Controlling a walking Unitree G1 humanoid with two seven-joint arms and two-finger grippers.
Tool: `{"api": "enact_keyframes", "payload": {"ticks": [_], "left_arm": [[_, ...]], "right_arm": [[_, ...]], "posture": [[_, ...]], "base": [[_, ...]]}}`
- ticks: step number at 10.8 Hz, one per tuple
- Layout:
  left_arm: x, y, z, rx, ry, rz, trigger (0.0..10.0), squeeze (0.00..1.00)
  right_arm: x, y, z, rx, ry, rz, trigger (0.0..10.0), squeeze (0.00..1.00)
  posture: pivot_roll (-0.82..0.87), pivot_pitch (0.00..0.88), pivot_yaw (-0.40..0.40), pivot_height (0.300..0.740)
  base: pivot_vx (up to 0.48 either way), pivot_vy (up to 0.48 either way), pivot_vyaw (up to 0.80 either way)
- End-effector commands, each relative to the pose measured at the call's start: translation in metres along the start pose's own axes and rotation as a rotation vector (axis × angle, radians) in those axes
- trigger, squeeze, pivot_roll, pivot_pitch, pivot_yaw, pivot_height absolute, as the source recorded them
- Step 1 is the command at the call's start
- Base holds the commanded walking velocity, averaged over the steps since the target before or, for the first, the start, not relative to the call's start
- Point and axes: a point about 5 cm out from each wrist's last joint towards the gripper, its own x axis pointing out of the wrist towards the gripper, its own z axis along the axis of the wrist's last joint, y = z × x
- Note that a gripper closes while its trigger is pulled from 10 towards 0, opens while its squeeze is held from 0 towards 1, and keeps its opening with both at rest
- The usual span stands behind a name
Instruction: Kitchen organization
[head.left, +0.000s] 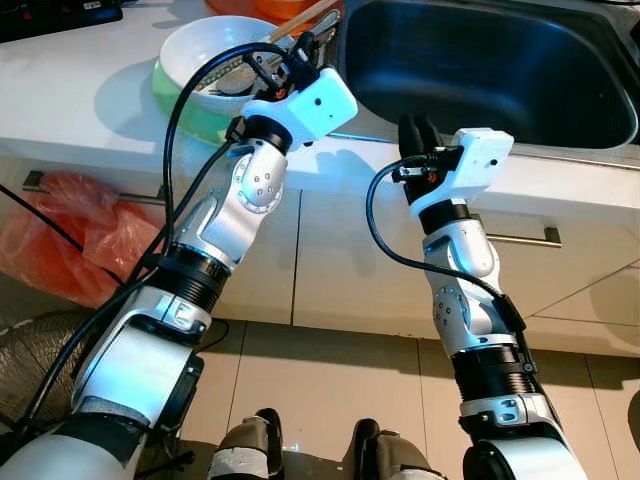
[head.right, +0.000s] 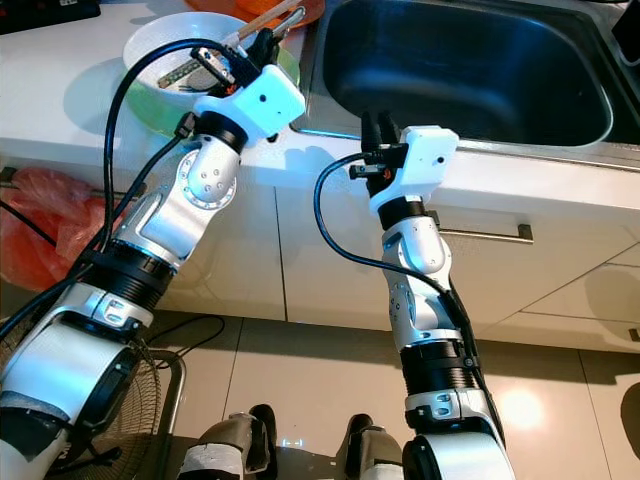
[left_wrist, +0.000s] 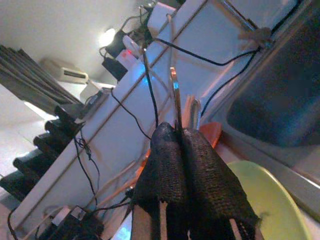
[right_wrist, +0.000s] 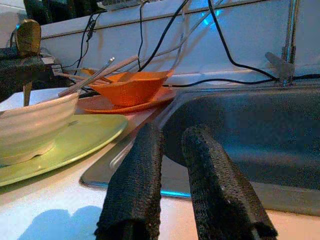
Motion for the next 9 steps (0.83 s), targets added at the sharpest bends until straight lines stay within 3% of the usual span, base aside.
{"api": "enact_keyframes", "payload": {"ticks": [1,4,5,6,7,8,9], "left_arm": [[0.000,0.003,0.008,-0.007,-0.038,0.007,0.0,0.00],[0.003,0.011,0.018,0.068,-0.082,0.023,0.0,0.00],[0.004,0.012,0.022,0.059,-0.091,0.022,0.0,0.00],[0.004,0.012,0.025,-0.015,-0.089,-0.014,0.0,0.00],[0.003,0.010,0.030,-0.156,-0.094,-0.055,7.2,0.00],[0.002,0.015,0.035,-0.278,-0.105,-0.035,10.0,0.00],[0.003,0.018,0.037,-0.327,-0.111,-0.035,10.0,0.00]], "right_arm": [[0.001,-0.002,0.001,0.004,-0.010,-0.005,10.0,0.00],[0.001,-0.002,0.000,0.007,-0.008,-0.007,10.0,0.00],[0.001,-0.002,0.000,0.008,-0.007,-0.007,10.0,0.00],[0.001,-0.002,0.000,0.007,-0.007,-0.005,10.0,0.00],[0.001,-0.001,0.000,0.007,-0.006,-0.003,10.0,0.00],[0.002,-0.001,0.000,0.008,-0.005,0.000,10.0,0.00],[0.002,-0.001,0.000,0.009,-0.004,0.001,10.0,0.00]], "posture": [[0.16,0.205,-0.022,0.740],[0.17,0.206,-0.023,0.740],[0.17,0.206,-0.024,0.740],[0.17,0.207,-0.026,0.740],[0.17,0.208,-0.026,0.740],[0.17,0.208,-0.027,0.740],[0.17,0.208,-0.028,0.740]], "base": [[0.000,0.000,0.00],[0.000,0.000,0.00],[0.000,0.000,0.00],[0.000,0.000,0.00],[0.000,0.000,0.00],[0.000,0.000,0.00],[0.000,0.000,0.00]]}}
